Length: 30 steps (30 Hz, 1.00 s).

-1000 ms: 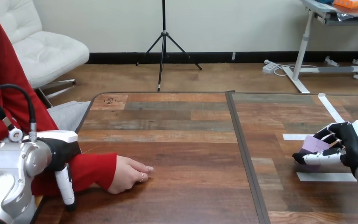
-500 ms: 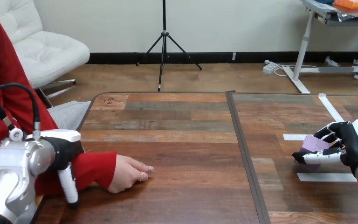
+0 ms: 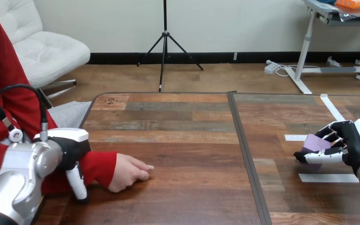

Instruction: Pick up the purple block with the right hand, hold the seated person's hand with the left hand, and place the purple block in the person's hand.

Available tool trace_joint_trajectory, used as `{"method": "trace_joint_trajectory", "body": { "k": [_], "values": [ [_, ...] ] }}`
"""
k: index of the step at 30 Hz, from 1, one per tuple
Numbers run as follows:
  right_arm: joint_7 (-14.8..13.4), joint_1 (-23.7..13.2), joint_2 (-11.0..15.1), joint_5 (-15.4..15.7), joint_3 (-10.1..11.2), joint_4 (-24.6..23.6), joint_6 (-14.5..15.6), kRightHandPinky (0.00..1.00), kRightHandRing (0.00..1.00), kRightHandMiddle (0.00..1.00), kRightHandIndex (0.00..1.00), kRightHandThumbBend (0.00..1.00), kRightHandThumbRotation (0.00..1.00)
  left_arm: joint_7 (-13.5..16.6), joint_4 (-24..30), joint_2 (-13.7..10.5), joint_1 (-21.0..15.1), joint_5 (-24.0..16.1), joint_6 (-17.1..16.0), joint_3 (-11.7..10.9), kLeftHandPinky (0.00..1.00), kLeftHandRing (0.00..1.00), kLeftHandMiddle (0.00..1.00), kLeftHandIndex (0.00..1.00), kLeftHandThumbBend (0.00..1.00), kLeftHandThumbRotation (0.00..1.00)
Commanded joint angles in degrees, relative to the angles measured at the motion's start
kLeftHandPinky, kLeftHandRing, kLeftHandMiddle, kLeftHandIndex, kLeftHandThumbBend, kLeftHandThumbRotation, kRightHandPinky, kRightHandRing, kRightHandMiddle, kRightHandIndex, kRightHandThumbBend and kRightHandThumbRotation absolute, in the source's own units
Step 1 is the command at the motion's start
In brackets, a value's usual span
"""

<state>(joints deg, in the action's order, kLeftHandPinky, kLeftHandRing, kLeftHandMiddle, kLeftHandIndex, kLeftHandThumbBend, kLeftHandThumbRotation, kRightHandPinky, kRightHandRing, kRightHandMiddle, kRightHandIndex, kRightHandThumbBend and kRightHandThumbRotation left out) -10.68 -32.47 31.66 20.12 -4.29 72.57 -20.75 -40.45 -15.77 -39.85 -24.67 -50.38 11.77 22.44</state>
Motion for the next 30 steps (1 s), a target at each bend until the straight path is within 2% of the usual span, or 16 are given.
{"method": "trace_joint_trajectory", "body": {
  "k": [1, 6, 12, 18, 30],
  "values": [
    [-1.45, -4.14, 0.87, -0.98, 0.82, -2.69, -1.55, 0.42, 0.46, 0.49, 0.48, 0.82, 0.00, 1.63, -1.01, 0.46, -4.41, -1.07, 0.26, 0.46, 0.32, 0.46, 0.54, 0.62, 0.73, 0.15],
    [-1.54, -4.19, 0.81, -0.99, 0.82, -2.74, -1.31, 0.43, 0.46, 0.49, 0.48, 0.82, 0.00, 2.43, -1.14, 0.66, -4.41, -1.02, -0.03, 0.54, 0.25, 0.35, 0.46, 0.61, 0.71, 0.12],
    [-1.78, -4.26, 0.65, -0.90, 0.75, -2.80, -0.91, 0.43, 0.46, 0.49, 0.48, 0.82, 0.00, 4.65, -0.94, 0.72, -3.81, -0.72, -0.78, 0.29, 0.22, 0.30, 0.42, 0.59, 0.70, 0.09],
    [-1.85, -4.18, 0.63, -0.93, 0.75, -2.61, -1.30, 0.43, 0.46, 0.49, 0.48, 0.83, 0.00, 6.61, -1.07, 0.93, -3.34, -0.28, -1.16, 0.00, 0.18, 0.25, 0.37, 0.55, 0.69, 0.02],
    [-1.52, -4.11, 0.20, -1.48, 1.09, -2.84, -1.44, 0.42, 0.44, 0.48, 0.48, 0.82, 0.00, 8.18, -1.20, 0.99, -3.01, 1.47, -1.82, -0.65, 0.14, 0.21, 0.33, 0.53, 0.67, 0.00]
  ]
}}
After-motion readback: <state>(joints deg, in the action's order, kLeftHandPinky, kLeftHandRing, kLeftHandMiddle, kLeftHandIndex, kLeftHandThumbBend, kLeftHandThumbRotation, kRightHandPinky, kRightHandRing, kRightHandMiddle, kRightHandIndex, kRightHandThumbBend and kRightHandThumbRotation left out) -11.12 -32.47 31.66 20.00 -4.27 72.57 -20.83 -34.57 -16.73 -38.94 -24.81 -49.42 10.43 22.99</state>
